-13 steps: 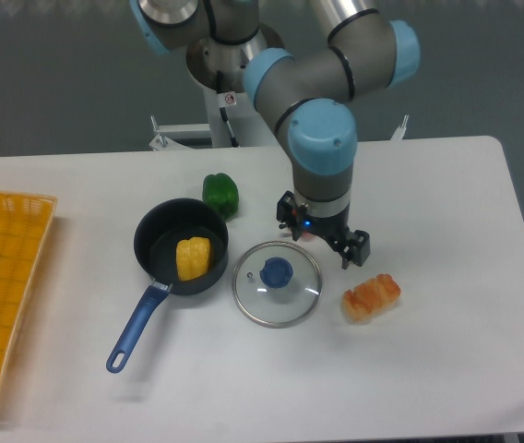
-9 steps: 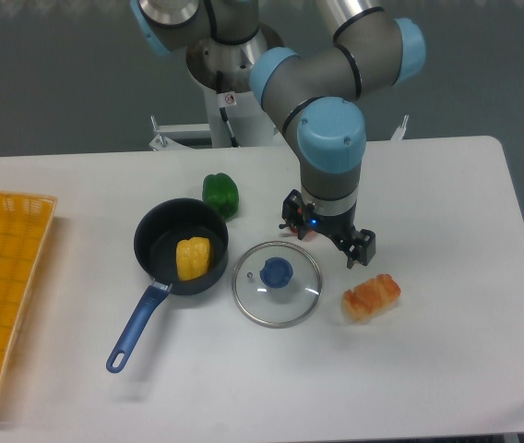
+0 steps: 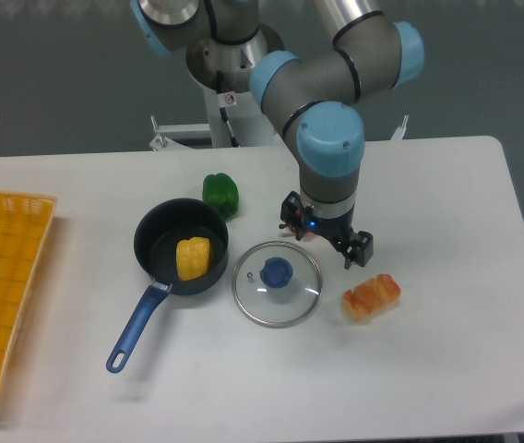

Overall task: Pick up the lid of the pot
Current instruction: 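Move the gripper toward the glass lid's blue knob, then lower the gripper onto the blue knob of the glass lid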

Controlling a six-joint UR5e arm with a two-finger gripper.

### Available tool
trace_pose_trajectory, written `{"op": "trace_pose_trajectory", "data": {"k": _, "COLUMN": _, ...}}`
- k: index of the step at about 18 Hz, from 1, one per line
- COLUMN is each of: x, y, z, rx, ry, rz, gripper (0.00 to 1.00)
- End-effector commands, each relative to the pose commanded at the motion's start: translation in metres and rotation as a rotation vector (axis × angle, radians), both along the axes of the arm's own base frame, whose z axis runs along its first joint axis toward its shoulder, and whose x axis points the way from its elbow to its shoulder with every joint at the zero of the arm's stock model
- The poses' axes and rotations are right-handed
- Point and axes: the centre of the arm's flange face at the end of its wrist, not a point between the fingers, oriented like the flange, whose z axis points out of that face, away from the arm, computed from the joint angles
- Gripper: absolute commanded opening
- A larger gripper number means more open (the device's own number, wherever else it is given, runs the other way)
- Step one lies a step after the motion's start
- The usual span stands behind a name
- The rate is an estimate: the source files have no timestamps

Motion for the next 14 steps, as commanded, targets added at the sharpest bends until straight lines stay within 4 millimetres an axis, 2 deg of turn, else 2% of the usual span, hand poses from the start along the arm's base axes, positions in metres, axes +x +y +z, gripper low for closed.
{"op": "trace_pose_trajectory", "data": {"k": 5, "x": 0.014, "y": 0.006, "z": -0.016, "rx": -0.007, "ry": -0.008, "rz": -0.014, "gripper": 1.00}}
{"op": "trace_pose_trajectory", "data": {"k": 12, "x": 0.048, "y": 0.040, "z": -0.056, "rx": -0.115, "ry": 0.014, "rz": -0.112, "gripper": 1.00}}
{"op": "trace_pose_trajectory", "data": {"k": 14, "x": 0.049, "y": 0.041, "z": -0.060, "rx": -0.121, "ry": 0.009, "rz": -0.120, "gripper": 1.00}}
